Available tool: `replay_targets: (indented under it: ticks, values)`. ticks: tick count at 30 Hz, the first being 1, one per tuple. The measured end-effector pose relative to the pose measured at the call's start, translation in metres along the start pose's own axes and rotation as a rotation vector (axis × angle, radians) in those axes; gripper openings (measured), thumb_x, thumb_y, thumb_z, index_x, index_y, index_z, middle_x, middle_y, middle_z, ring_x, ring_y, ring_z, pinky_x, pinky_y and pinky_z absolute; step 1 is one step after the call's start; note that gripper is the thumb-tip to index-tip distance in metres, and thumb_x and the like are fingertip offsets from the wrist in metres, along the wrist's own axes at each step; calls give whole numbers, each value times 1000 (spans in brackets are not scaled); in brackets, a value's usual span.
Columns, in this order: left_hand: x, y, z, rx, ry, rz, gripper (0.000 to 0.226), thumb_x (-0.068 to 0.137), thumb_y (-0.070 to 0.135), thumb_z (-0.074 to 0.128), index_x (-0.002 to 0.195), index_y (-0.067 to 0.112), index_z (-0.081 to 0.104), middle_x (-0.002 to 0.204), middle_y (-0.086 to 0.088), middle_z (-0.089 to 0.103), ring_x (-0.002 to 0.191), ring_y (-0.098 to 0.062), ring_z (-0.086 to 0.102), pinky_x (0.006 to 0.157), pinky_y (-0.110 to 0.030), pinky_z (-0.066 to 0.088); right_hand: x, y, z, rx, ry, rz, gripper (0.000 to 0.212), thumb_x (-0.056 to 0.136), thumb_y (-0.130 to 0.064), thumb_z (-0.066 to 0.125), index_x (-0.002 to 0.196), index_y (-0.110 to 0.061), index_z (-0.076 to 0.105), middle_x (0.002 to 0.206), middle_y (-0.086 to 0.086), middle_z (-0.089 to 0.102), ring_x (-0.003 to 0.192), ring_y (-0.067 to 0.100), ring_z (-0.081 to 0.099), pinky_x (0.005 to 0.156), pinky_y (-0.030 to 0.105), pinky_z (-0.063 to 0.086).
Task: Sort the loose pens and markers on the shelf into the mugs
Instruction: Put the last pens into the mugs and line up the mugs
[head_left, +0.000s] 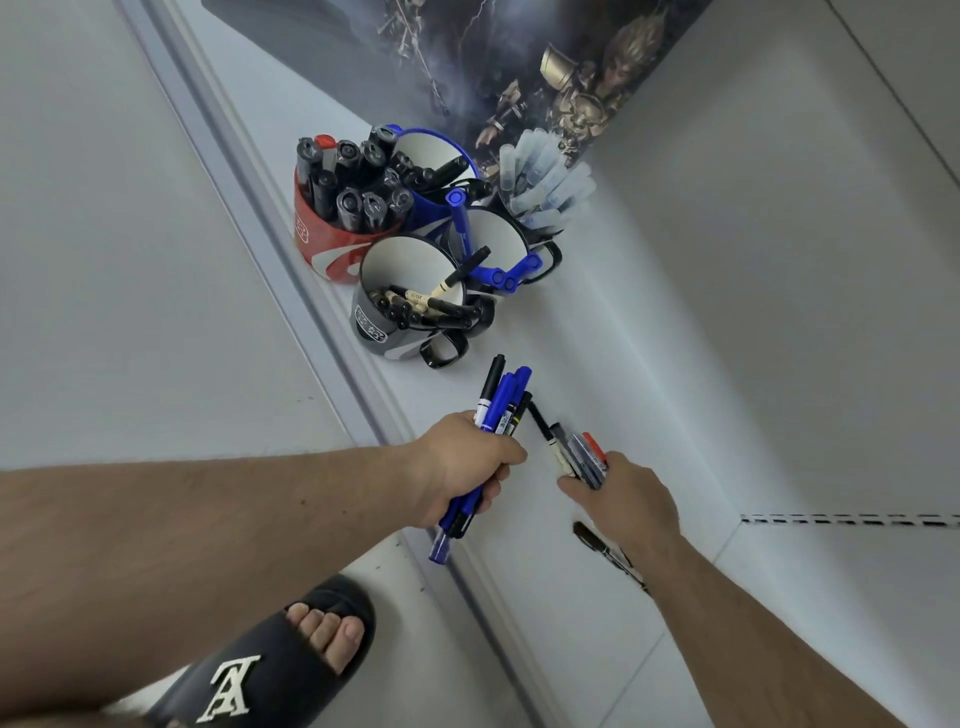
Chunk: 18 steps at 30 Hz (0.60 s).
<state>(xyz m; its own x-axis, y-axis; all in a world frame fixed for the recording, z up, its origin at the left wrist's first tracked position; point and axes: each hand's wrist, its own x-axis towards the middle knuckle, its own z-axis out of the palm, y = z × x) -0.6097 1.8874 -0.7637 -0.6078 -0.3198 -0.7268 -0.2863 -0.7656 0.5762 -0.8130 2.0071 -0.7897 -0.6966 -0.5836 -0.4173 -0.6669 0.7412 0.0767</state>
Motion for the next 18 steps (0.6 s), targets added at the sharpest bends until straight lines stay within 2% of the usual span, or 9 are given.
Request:
replay_targets:
  ticks: [3,8,11,13,16,18]
  values:
    - [-2,-4,5,32,-18,-12,22,88,7,64,81,14,44,59,-5,51,42,-15,43,45,-22,40,-22,8,10,172,-51,130,54,70,-72,66,90,-23,59,76,-5,66,68,15,63,58,28,49]
    - [-2,-15,18,78,-29,-39,21,88,6,63,80,14,45,60,-6,52,43,-15,45,46,-24,42,-37,10,21,463,-205,280,45,61,-51,83,85,-16,67,79,2,68,71,17,65,61,26,50]
    - [-3,-23,25,89,-46,-51,15,89,5,61,83,10,48,62,-7,54,45,-17,49,47,-25,45,-44,4,24,479,-295,320,34,59,-31,82,79,-9,65,71,4,62,62,19,59,56,25,45]
    - [-4,-26,29,97,-44,-64,11,89,5,60,84,9,51,67,-9,58,50,-19,54,48,-26,48,-52,1,28,468,-304,301,24,62,-22,77,71,-11,57,63,1,53,55,17,51,51,24,37]
    - [-5,-32,32,101,-33,-82,10,87,3,60,81,7,53,71,-13,62,53,-20,57,49,-27,49,-64,1,32,477,-263,271,25,66,-17,72,66,-14,47,57,-1,45,49,16,44,46,22,31]
    - [-7,-37,34,102,-34,-94,11,87,2,60,79,7,54,70,-12,60,49,-19,54,48,-26,47,-69,6,29,493,-246,273,24,67,-17,71,66,-14,47,58,0,45,50,17,44,48,23,32]
